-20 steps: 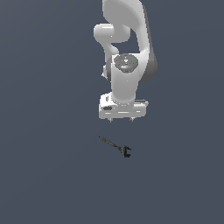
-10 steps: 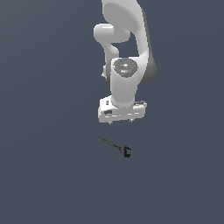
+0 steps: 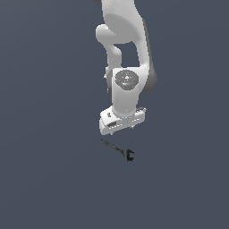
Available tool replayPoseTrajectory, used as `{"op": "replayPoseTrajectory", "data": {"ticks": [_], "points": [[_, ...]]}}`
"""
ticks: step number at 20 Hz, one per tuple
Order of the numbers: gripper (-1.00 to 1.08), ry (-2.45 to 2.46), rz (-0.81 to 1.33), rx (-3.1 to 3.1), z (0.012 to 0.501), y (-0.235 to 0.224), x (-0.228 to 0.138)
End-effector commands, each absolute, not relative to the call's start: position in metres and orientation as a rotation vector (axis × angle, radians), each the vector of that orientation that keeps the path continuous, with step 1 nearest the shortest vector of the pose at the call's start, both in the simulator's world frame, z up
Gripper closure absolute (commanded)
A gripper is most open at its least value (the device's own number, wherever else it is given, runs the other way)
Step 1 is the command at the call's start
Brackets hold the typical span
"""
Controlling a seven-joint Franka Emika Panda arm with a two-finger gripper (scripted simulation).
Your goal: Pick up the object and move it to a goal position.
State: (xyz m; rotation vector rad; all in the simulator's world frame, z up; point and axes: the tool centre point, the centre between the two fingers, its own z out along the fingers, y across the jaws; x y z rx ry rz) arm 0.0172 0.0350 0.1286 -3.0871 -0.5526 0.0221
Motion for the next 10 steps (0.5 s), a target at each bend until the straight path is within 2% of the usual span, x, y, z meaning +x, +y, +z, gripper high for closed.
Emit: {"op": "replayPoseTrajectory", "data": {"ticks": [1, 10], "points": [[-0.92, -0.662, 0.021, -3.068, 0.121, 0.033, 0.022], [-0.92, -1.041, 0.014, -2.965, 0.091, 0.026, 0.036]]}}
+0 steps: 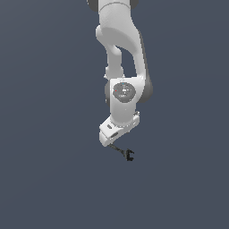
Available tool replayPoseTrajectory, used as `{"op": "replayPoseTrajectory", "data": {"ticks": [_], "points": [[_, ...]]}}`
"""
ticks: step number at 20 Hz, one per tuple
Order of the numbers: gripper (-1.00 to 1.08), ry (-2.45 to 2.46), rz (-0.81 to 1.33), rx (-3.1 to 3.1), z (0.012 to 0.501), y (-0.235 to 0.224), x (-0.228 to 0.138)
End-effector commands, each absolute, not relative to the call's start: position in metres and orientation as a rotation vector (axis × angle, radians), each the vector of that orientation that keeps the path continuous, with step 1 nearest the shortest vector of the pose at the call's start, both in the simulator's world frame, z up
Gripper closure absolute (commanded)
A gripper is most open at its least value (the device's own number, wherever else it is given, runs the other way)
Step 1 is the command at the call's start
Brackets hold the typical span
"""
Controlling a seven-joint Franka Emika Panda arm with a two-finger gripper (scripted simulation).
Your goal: Pick up the object and move it to a goal position.
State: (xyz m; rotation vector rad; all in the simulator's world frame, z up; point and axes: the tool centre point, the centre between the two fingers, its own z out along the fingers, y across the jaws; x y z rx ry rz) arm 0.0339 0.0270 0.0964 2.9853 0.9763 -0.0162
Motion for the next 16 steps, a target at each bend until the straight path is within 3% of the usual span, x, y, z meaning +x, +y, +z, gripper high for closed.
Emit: {"op": "replayPoseTrajectory", "data": {"ticks": [1, 16], "points": [[-0.92, 1.081, -0.013, 2.948, 0.088, 0.025, 0.038], [-0.92, 1.429, -0.001, 2.798, 0.059, 0.018, 0.050]]}}
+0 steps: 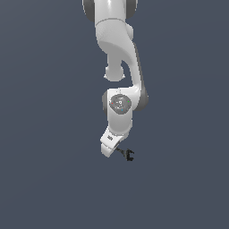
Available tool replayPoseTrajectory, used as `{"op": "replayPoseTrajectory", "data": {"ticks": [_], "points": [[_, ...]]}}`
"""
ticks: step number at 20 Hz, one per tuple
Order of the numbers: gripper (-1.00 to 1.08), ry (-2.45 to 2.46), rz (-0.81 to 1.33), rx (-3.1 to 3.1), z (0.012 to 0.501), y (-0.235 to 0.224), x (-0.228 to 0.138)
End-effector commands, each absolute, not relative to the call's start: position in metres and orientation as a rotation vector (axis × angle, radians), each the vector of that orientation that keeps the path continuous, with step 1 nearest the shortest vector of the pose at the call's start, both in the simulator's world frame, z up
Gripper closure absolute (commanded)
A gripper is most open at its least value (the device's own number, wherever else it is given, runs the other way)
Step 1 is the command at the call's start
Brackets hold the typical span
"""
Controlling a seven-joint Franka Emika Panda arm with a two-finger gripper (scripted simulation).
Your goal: Pick up the object and move it to a goal position.
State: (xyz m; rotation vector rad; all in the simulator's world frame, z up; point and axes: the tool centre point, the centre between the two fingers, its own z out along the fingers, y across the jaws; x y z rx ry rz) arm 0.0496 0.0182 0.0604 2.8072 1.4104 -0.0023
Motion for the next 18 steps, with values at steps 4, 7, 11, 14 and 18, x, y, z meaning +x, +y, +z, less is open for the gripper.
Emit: {"op": "replayPoseTrajectory", "data": {"ticks": [4, 7, 11, 14, 18], "points": [[-0.92, 1.445, 0.000, 2.790, 0.058, 0.018, 0.051], [-0.92, 1.438, -0.001, 2.793, 0.057, 0.018, 0.051], [-0.92, 1.440, -0.001, 2.792, 0.045, 0.018, 0.050], [-0.92, 1.443, -0.001, 2.791, 0.030, 0.018, 0.050], [-0.92, 1.445, 0.000, 2.790, 0.013, 0.018, 0.049]]}}
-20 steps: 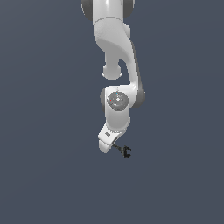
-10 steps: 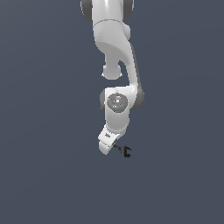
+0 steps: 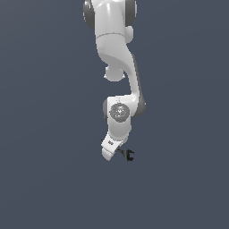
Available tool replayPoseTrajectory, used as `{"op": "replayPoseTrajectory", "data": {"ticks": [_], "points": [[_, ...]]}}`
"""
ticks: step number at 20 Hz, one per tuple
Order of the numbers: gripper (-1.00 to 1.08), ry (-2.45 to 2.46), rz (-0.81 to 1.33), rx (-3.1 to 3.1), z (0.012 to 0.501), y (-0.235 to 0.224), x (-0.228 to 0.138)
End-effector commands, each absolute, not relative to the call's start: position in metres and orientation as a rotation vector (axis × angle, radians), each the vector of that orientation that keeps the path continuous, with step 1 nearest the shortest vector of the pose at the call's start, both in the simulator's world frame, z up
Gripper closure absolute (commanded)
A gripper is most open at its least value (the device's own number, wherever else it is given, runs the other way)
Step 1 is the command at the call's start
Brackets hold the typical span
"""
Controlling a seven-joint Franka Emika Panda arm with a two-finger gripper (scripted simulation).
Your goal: Pick up the object and move it to a goal position.
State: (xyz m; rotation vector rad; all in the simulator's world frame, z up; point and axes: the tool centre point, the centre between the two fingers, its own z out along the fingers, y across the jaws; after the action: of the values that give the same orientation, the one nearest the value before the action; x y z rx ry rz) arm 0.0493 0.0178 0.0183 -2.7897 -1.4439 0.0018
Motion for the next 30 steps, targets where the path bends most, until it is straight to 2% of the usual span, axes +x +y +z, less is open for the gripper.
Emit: {"op": "replayPoseTrajectory", "data": {"ticks": [1, 5, 6, 20, 30], "points": [[-0.92, -1.445, 0.000, -2.790, 0.010, 0.018, 0.050], [-0.92, -1.445, 0.000, -2.790, 0.008, 0.018, 0.051], [1.08, -1.445, 0.000, -2.790, 0.008, 0.018, 0.051], [1.08, -1.450, -0.002, -2.786, 0.014, 0.017, 0.051], [1.08, -1.450, -0.001, -2.787, 0.069, -0.019, 0.050]]}}
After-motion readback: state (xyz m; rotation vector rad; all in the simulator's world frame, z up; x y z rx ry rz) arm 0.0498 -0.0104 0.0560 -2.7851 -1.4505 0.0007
